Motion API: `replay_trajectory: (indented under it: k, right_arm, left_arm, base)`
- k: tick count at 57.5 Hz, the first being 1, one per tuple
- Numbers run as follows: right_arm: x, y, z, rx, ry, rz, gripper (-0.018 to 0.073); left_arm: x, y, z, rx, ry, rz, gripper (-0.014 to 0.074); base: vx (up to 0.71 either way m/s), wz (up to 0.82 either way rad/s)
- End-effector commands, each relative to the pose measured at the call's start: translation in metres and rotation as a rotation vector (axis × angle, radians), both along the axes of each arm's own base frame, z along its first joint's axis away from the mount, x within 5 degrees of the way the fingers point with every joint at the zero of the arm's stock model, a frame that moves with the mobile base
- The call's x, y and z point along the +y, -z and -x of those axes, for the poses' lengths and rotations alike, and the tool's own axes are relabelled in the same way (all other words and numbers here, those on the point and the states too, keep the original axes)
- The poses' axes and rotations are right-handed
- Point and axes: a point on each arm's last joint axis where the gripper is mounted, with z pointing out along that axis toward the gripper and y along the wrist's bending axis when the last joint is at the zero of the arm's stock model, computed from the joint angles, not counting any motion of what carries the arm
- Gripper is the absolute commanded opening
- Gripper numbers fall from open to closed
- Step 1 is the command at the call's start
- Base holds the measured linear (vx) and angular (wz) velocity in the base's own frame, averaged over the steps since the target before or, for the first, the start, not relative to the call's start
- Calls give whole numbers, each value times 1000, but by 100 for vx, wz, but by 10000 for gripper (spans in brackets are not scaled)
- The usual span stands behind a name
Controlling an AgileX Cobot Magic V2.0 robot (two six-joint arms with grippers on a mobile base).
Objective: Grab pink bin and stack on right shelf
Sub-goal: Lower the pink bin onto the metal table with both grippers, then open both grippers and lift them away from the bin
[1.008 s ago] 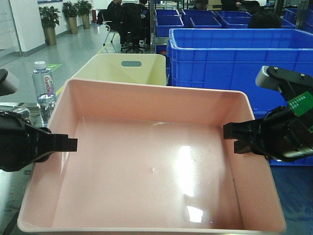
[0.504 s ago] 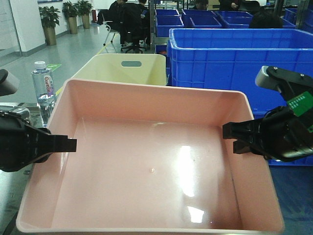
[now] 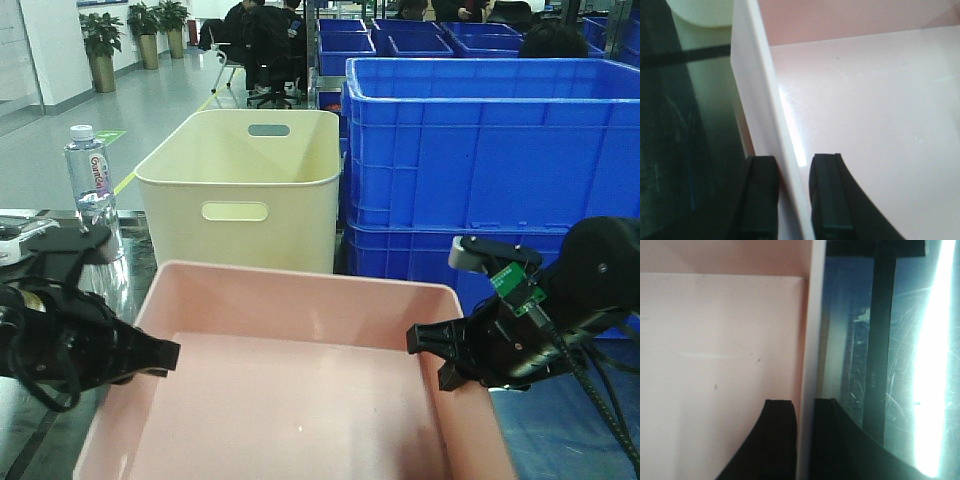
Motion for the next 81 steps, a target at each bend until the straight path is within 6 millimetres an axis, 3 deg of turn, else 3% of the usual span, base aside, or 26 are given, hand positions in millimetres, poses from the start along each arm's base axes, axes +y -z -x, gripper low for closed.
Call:
replay_trajectory:
  k: [1,21,30,38,48,58,64,68,73,81]
  right_arm:
    - [3,-22,-3,-116,-3,-59,94]
    - [4,-17,-8,-117,0,-57,394]
    - [4,-19,-7,-127,-15,-44,473]
    - [-5,-33,-3,-211,-30,25,465]
    - [-18,-77,17,-405,-8,50,445]
    - [-31,-132,64,-602,0,44,380]
    - [-40,-157,98,-691,6,25,242]
    - [-44,-165,117,-748,11,12,135]
    - [-49,-161,135,-803,5,17,-17]
    - [-53,-146,147,-882,0,36,-14]
  left_arm:
    - [-7,-15,-2,-59,-8,79,130]
    - [-8,-6,-10,-51,-15,72,572]
    - [-8,-12,-9,-73,-19,82,624]
    - [-3,-33,-1,-175,-35,110,582]
    - [7,-72,20,-368,-62,165,492]
    - [23,-112,57,-566,-51,151,351]
    - [33,-128,83,-691,-14,92,209]
    - [39,-133,102,-766,12,54,100]
    - [47,-133,124,-841,-1,67,-11]
    - [54,-124,141,-883,-23,82,-9]
  base:
    - [0,0]
    - [0,0]
    - [0,0]
    - [0,0]
    - [0,0]
    - [0,0]
    - [0,0]
    - [0,0]
    - [0,0]
    - [0,0]
